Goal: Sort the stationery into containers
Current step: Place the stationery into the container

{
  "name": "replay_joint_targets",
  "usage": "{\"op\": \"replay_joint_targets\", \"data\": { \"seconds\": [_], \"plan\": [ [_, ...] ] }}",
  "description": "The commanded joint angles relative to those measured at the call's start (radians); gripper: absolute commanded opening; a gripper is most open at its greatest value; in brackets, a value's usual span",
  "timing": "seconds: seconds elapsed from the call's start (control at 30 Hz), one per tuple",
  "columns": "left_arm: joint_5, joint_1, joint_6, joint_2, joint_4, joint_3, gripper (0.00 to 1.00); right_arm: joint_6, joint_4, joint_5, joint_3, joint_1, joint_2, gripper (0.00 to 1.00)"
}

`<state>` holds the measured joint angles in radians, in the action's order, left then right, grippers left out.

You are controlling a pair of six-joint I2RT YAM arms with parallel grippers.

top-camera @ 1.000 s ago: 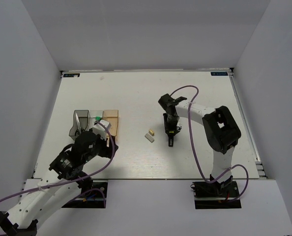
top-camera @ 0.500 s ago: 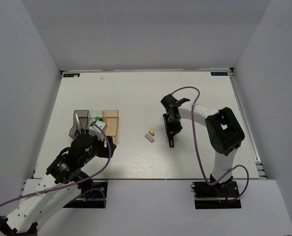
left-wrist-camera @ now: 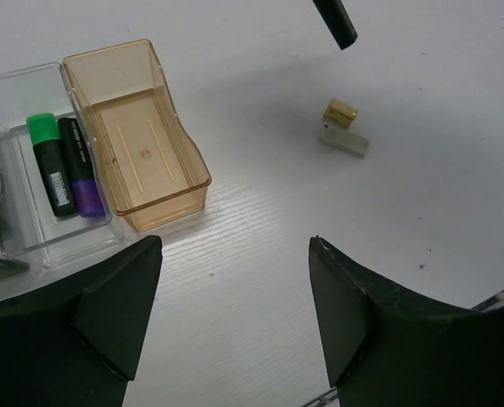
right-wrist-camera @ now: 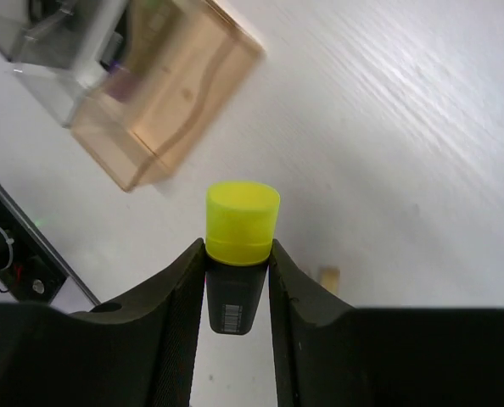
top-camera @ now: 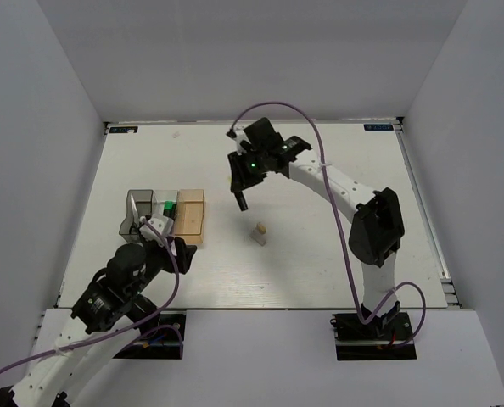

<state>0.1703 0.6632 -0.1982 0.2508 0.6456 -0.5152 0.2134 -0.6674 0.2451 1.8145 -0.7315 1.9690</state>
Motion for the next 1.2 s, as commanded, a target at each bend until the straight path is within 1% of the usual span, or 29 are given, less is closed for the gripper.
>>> {"op": "replay_joint_targets", "data": {
  "seconds": [0.0,0.1,0.17,0.2,0.23,0.27,0.3,0.33,0.37,0.4,0.43,0.5,0.53,0.57,0.63,0.7,0.73,0.77,0.9,0.97,1.13,1.17],
  "plan": [
    [0.07,0.003,0.017,-0.05,-0.04,0.021,0.8,-0.153,0.053,0.043,0.083,-0.093,0.051,0.0],
    [0.124,0.003,0.017,-0.109,-0.057,0.043,0.78,-0.19,0.106,0.077,0.16,-0.134,0.106,0.0],
    [0.164,0.003,0.017,-0.154,-0.061,0.053,0.78,-0.207,0.123,0.112,0.245,-0.16,0.151,0.0],
    [0.178,0.003,0.017,-0.162,-0.061,0.055,0.78,-0.256,0.15,0.162,0.262,-0.163,0.18,0.0],
    [0.199,0.001,0.022,-0.183,-0.063,0.057,0.78,-0.265,0.163,0.174,0.284,-0.175,0.198,0.0],
    [0.208,0.003,0.023,-0.188,-0.06,0.057,0.78,-0.279,0.208,0.192,0.282,-0.183,0.205,0.0],
    [0.215,0.003,0.025,-0.206,-0.058,0.058,0.78,-0.285,0.279,0.271,0.26,-0.187,0.208,0.0],
    [0.234,0.003,0.026,-0.212,-0.052,0.055,0.78,-0.281,0.322,0.282,0.24,-0.192,0.205,0.0],
    [0.241,0.003,0.028,-0.219,-0.052,0.055,0.78,-0.261,0.404,0.287,0.205,-0.195,0.203,0.0],
    [0.248,0.003,0.028,-0.231,-0.049,0.057,0.78,-0.252,0.481,0.33,0.204,-0.197,0.22,0.0],
    [0.262,0.003,0.028,-0.234,-0.049,0.06,0.78,-0.188,0.536,0.341,0.207,-0.2,0.232,0.0],
    [0.264,0.003,0.026,-0.243,-0.05,0.06,0.77,-0.123,0.625,0.353,0.233,-0.2,0.272,0.0],
    [0.273,0.003,0.025,-0.242,-0.05,0.06,0.77,-0.073,0.693,0.352,0.238,-0.198,0.295,0.0],
    [0.271,0.001,0.025,-0.237,-0.046,0.058,0.77,-0.019,0.721,0.338,0.247,-0.197,0.316,0.0],
    [0.27,0.001,0.023,-0.234,-0.043,0.057,0.77,0.051,0.834,0.327,0.255,-0.197,0.361,0.0],
    [0.267,0.0,0.022,-0.235,-0.044,0.057,0.77,0.112,0.859,0.309,0.272,-0.2,0.387,0.0],
    [0.265,0.001,0.023,-0.239,-0.044,0.057,0.77,0.118,0.838,0.301,0.334,-0.203,0.434,0.0],
    [0.265,0.003,0.023,-0.239,-0.041,0.057,0.77,0.15,0.835,0.293,0.351,-0.206,0.451,0.0],
    [0.261,0.001,0.023,-0.245,-0.04,0.055,0.77,0.145,0.796,0.228,0.457,-0.213,0.545,0.0],
    [0.261,0.001,0.023,-0.246,-0.041,0.057,0.77,0.147,0.808,0.206,0.48,-0.217,0.565,0.0],
    [0.261,0.001,0.025,-0.243,-0.043,0.057,0.77,0.127,0.831,0.145,0.476,-0.226,0.581,0.0],
    [0.261,0.003,0.025,-0.246,-0.043,0.057,0.77,0.121,0.836,0.146,0.458,-0.223,0.584,0.05]
  ]
}}
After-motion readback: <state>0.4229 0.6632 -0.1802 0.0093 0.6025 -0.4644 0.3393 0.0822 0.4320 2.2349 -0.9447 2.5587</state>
